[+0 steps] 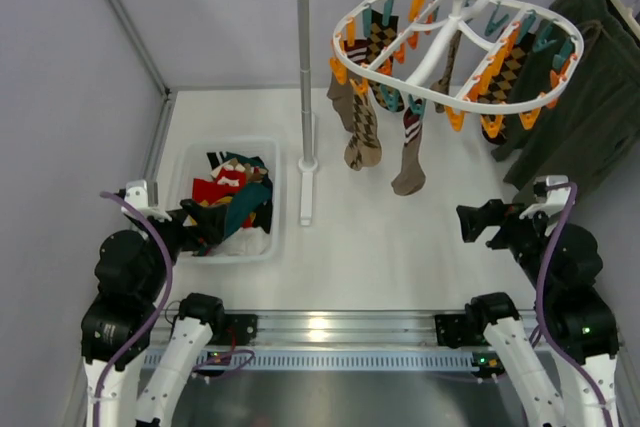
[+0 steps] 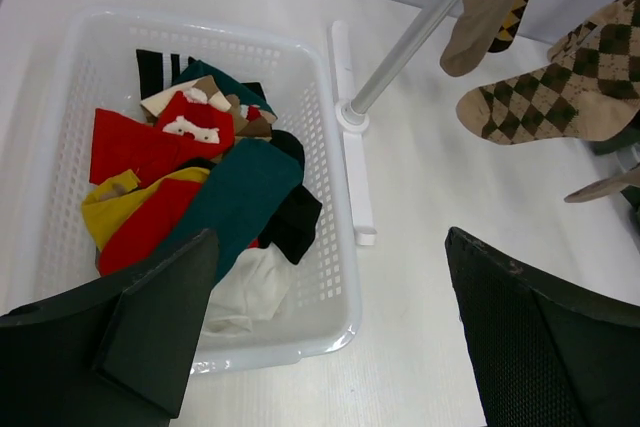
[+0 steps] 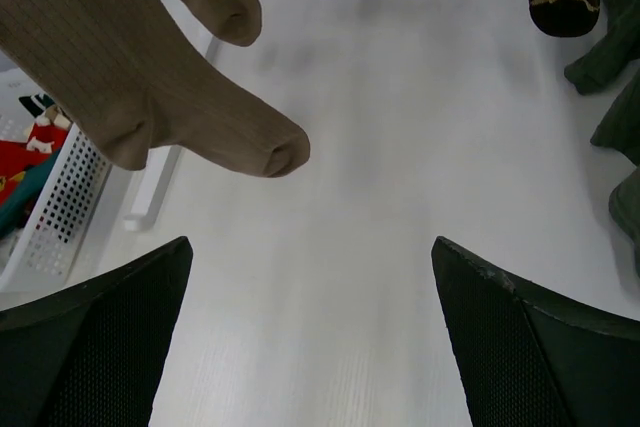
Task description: Remove the socks clipped to the hanger
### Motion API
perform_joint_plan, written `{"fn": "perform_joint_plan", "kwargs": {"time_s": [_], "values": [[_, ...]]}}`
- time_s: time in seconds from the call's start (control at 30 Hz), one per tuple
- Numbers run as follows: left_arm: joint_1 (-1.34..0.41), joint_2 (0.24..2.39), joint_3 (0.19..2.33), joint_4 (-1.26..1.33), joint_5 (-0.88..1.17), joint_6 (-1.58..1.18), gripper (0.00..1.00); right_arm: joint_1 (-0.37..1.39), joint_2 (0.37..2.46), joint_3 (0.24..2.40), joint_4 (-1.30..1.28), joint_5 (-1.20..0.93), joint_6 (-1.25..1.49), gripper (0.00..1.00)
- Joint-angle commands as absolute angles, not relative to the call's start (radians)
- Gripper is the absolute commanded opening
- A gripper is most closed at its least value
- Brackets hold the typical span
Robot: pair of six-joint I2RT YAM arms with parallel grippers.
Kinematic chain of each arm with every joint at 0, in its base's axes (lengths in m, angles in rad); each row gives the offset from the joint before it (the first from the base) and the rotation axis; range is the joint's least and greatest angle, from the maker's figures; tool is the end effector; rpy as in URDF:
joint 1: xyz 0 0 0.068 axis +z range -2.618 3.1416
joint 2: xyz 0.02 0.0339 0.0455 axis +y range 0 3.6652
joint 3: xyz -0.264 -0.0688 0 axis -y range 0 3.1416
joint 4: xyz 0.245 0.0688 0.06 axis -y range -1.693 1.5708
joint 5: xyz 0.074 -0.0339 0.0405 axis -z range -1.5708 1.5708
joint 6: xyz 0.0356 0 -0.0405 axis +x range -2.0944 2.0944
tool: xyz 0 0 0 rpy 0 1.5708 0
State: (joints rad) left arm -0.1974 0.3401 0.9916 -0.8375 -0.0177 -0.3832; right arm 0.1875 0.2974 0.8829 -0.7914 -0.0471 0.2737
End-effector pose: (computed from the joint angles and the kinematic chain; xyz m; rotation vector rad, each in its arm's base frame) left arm 0.0367 -0.0067 0.3776 -0.1776 1.7656 -0.4062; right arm 0.0448 0.0102 0.3539 0.0429 1.7913 0.3738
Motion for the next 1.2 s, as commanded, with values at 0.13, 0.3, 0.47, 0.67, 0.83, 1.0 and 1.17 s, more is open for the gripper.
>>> {"fn": "perform_joint_plan", "kwargs": {"time_s": [0.13, 0.3, 0.47, 0.67, 0.83, 1.0, 1.17], "values": [[-0.199, 0.333, 0.96, -0.782, -0.06, -0.411, 0.98, 0.204, 0.278, 0.854, -0.707, -0.006, 0.343, 0.99], [-0.201, 0.371, 0.95, -0.782, -0.044, -0.417, 0.99, 0.202, 0.212, 0.784, -0.564, -0.144, 0.356, 0.99], [-0.201, 0.374, 0.917, -0.764, -0.06, -0.449, 0.98, 0.204, 0.24, 0.647, -0.293, -0.457, 0.489, 0.99], [-0.199, 0.37, 0.881, -0.744, -0.005, -0.454, 0.98, 0.212, 0.364, 0.638, -0.184, -0.468, 0.473, 0.99], [-0.199, 0.379, 0.881, -0.744, 0.025, -0.451, 0.99, 0.279, 0.467, 0.634, -0.132, -0.323, 0.413, 0.93], [-0.199, 0.377, 0.879, -0.744, 0.032, -0.451, 0.99, 0.606, 0.552, 0.653, -0.123, 0.056, 0.283, 0.92], [-0.199, 0.376, 0.877, -0.742, 0.041, -0.449, 0.98, 0.866, 0.673, 0.658, -0.061, 0.451, 0.21, 0.87]]}}
